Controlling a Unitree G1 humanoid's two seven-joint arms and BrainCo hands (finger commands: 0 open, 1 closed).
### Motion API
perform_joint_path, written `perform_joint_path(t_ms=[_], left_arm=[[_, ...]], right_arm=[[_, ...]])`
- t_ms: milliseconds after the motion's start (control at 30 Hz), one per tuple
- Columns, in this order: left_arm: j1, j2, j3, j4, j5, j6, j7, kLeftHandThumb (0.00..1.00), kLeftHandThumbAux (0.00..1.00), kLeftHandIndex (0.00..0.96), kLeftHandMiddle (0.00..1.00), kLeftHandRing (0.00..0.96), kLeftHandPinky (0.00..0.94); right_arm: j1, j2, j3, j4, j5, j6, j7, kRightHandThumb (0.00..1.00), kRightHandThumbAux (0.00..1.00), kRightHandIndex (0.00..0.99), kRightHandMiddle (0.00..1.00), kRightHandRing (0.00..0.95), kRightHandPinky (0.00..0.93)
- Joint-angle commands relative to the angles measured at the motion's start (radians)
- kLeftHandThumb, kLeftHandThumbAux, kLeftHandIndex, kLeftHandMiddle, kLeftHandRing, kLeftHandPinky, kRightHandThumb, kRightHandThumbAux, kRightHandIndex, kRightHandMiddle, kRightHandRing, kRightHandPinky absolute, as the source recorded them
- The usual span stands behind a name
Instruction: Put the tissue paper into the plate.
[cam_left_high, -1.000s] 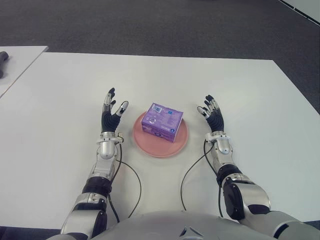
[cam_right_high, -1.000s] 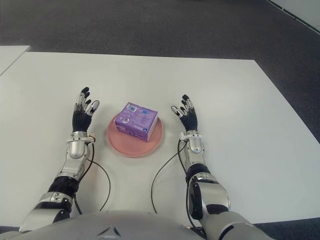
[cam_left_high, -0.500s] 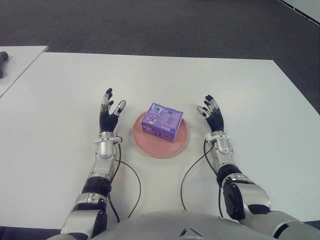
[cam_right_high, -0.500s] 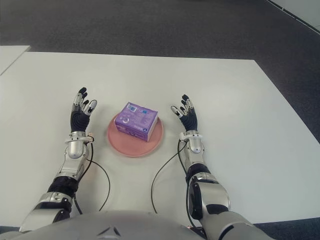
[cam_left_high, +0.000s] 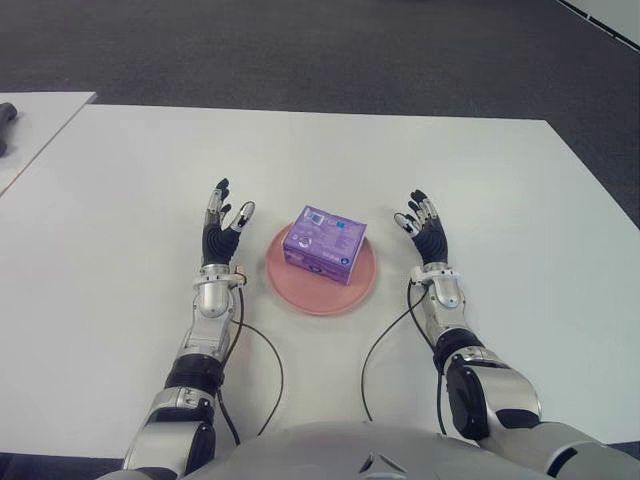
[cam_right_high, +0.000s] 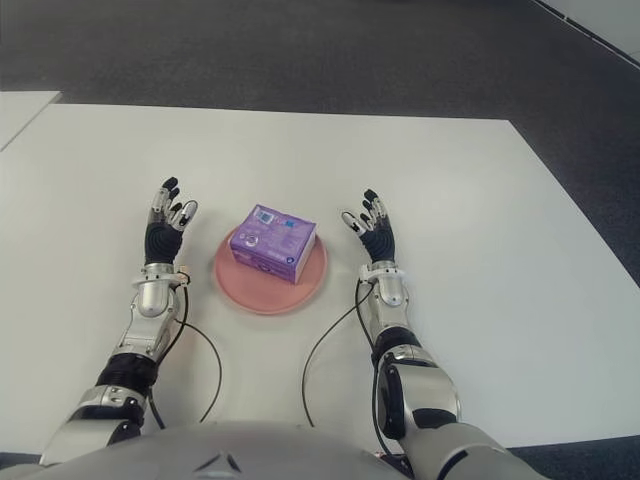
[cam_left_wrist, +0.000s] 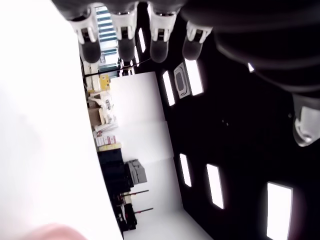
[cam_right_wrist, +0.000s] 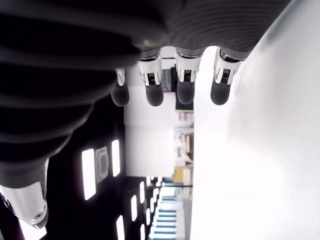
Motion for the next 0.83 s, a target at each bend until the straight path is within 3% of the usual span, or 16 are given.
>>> perform_joint_path(t_ms=[33,667,833], left_arm=[[0.020,-0.005,-0.015,-0.013,-0.013,0.038,-0.036,0.000,0.356,0.000,0.000,0.000,0.000],[0.048,-0.019,-0.039,-0.066,-0.058,0.126,-0.125,0.000,0.346,0.000,0.000,0.000,0.000],[0.060,-0.035,-0.037,-0.100,-0.097,0.193,-0.162,0.000,0.350,0.000,0.000,0.000,0.000]], right_arm=[[0.054,0.015,-0.001,0.047,0.004,0.048,0.000,0.048,0.587,0.000,0.000,0.000,0.000],[0.049,0.013,-0.002,0.049,0.004,0.051,0.001,0.048,0.587,0.000,0.000,0.000,0.000],[0.049,0.013,-0.002,0.049,0.005,0.051,0.001,0.048,0.587,0.000,0.000,0.000,0.000]])
